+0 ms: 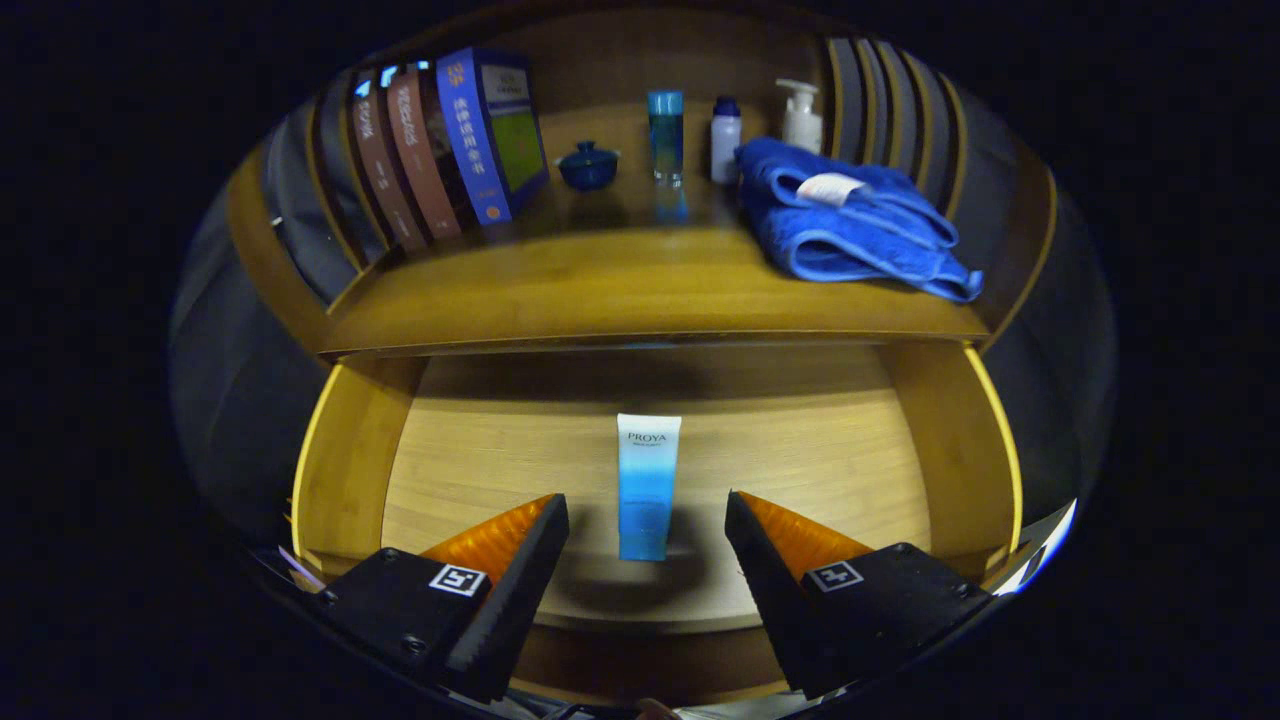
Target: Pull open the drawer, take out the items inside it, and place them on the countertop above the cabinet.
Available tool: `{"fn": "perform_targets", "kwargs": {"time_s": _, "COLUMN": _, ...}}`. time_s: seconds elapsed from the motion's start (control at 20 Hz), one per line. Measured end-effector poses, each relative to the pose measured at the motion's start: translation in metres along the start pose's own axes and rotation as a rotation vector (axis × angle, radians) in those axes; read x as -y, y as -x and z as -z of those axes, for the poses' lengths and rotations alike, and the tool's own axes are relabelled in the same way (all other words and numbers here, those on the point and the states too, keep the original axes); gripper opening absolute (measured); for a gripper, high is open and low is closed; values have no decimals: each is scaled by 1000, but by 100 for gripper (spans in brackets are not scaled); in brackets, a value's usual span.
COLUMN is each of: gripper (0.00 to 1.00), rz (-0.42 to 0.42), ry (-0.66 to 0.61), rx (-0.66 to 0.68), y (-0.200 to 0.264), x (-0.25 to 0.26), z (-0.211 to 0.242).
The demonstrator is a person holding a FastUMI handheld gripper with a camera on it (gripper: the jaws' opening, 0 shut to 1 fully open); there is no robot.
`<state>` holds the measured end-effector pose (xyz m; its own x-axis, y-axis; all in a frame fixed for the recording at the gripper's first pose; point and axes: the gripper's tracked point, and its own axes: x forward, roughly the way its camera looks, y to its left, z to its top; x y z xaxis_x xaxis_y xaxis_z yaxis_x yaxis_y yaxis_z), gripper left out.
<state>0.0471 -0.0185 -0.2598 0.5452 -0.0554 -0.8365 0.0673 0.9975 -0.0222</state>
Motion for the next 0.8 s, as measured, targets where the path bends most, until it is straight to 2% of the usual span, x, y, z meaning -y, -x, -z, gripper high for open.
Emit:
{"fn": "perform_targets", "kwargs": {"time_s": 0.15, "gripper": 100, "rz": 24, "ry": -15, "rx": -147, "y": -28, "x": 3, "z": 17}}
{"fn": "perform_targets", "kwargs": {"time_s": 0.35, "gripper": 99, "rz": 51, "ry": -40, "rx": -260, "y": -48, "x": 7, "z": 34}}
{"fn": "perform_targets", "kwargs": {"time_s": 0.5, "gripper": 93, "rz": 42, "ry": -31, "rx": -279, "y": -39, "x": 1, "z": 8}}
{"fn": "perform_targets", "kwargs": {"time_s": 0.75, "gripper": 84, "rz": 59, "ry": 55, "rx": -296, "y": -38, "x": -1, "z": 14}}
{"fn": "perform_targets", "kwargs": {"time_s": 0.8, "gripper": 72, "rz": 62, "ry": 47, "rx": -292, "y": -38, "x": -3, "z": 11}}
